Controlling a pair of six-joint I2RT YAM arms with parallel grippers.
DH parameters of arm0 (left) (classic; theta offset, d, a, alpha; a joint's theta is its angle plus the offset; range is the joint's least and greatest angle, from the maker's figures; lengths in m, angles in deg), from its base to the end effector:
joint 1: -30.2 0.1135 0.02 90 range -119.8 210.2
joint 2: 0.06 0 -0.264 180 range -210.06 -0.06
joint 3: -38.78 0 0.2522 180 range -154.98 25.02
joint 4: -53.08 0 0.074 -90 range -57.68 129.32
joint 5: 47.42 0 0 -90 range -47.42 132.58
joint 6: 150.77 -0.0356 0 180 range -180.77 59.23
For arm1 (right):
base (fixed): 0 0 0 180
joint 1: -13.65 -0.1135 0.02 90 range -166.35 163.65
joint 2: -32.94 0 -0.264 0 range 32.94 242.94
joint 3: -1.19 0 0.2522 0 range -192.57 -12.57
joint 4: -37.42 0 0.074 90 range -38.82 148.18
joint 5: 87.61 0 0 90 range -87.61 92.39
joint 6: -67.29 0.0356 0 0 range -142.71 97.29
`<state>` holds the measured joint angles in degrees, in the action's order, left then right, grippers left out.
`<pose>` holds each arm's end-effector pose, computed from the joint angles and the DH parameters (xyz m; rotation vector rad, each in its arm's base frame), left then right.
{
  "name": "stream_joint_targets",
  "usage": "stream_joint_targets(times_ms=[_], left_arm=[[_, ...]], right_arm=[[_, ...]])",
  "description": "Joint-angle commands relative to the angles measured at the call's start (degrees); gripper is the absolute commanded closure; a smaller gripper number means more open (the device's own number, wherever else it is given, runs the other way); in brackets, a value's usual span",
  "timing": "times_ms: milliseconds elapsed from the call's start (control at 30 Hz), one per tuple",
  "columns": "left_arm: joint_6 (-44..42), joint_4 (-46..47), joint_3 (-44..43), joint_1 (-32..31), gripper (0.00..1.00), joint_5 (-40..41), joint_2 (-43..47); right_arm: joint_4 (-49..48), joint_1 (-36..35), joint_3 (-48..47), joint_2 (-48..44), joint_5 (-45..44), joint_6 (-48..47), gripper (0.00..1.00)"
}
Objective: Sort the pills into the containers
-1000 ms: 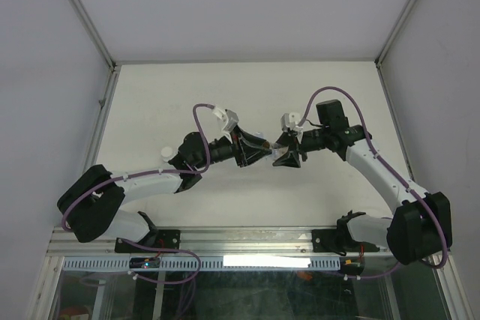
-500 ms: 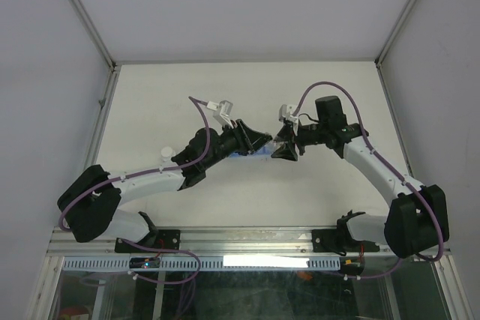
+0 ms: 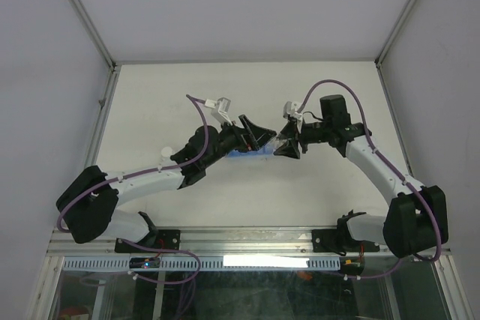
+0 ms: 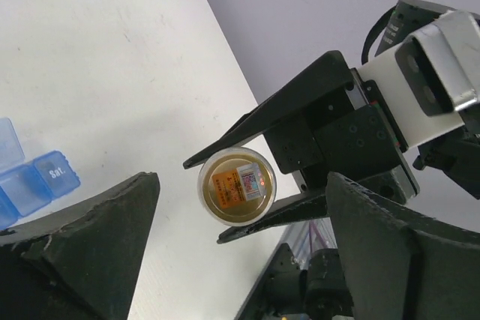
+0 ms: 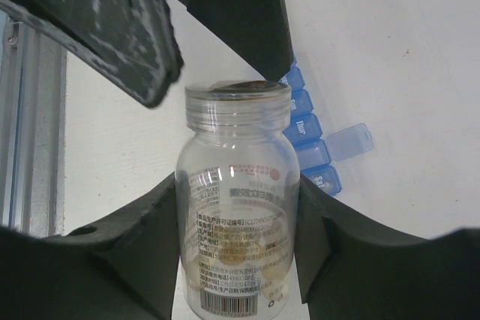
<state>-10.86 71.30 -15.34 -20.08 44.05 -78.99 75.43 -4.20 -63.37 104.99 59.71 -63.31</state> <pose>0.1969 -0.2356 0.2542 -0.0153 1.8592 -1.2556 0.2326 0.1064 0.2653 -1.3954 1.5591 0.9294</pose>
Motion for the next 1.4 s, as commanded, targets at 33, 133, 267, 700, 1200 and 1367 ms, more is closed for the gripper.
stream_joint_targets(times_ms=[33, 133, 267, 700, 1200, 1367], left_arm=[[-3.93, 3.52, 1.30, -0.37, 0.01, 2.11, 5.70], [-6.64, 4.63, 4.53, -0.37, 0.01, 3.18, 9.93], [-15.79, 10.52, 10.13, -0.31, 0.01, -2.02, 15.37], [-35.39, 23.13, 15.11, -0.26, 0.01, -22.38, 15.96], [-32.75, 21.05, 4.47, 2.12, 0.12, -23.76, 1.52], [-30.99, 20.08, 2.95, 3.02, 0.24, -23.41, -0.27]], right_arm=[[-0.70, 1.24, -0.67, -2.65, 4.22, -0.48, 1.00], [-0.04, 1.53, -0.65, -2.86, 5.13, -1.25, 1.00], [1.45, 1.56, -0.85, -3.25, 6.63, -3.02, 1.00], [6.08, 1.53, -0.71, -5.08, 13.07, -9.55, 1.00], [7.96, 1.36, -0.50, -4.93, 14.21, -12.57, 1.00], [8.16, 1.01, -0.54, -4.73, 14.08, -12.91, 1.00]])
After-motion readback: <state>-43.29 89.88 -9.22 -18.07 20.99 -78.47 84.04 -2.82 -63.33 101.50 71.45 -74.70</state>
